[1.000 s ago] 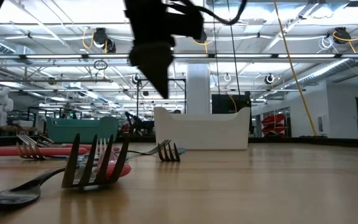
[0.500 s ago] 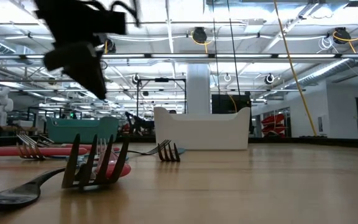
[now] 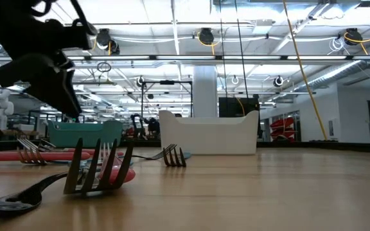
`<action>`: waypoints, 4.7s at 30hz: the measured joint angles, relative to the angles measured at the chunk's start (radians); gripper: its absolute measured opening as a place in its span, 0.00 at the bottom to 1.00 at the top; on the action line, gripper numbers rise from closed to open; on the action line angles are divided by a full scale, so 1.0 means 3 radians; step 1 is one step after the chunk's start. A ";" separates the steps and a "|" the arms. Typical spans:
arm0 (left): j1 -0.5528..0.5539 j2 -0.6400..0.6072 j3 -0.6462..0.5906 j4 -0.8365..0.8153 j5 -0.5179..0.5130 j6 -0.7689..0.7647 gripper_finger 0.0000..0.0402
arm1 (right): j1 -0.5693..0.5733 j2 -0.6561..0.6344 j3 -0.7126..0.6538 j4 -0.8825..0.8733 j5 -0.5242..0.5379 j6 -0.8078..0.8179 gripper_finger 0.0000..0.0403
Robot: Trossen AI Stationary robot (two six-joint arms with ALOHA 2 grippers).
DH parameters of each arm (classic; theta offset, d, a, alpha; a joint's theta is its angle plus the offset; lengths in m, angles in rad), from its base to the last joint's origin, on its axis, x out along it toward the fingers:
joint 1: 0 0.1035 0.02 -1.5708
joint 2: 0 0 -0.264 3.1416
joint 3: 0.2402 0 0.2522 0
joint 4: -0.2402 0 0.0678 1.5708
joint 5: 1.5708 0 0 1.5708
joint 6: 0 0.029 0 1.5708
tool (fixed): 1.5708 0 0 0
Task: Sort silverware by color (type)
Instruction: Put the pink fork into the blue bin
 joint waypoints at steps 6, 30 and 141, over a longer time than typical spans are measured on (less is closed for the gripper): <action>0.0010 0.0039 -0.0016 0.0126 0.0359 0.0406 0.34 | -0.0014 0.0000 0.0000 0.0013 -0.0010 -0.0013 0.22; -0.0524 0.0035 -0.0016 0.0414 0.0900 -0.0003 0.34 | -0.0014 0.0000 0.0000 0.0050 -0.0017 -0.0019 0.22; -0.0182 0.0791 0.1736 -0.0343 0.0183 0.1355 0.17 | -0.0199 0.0000 0.0000 0.0220 0.0081 -0.0201 0.22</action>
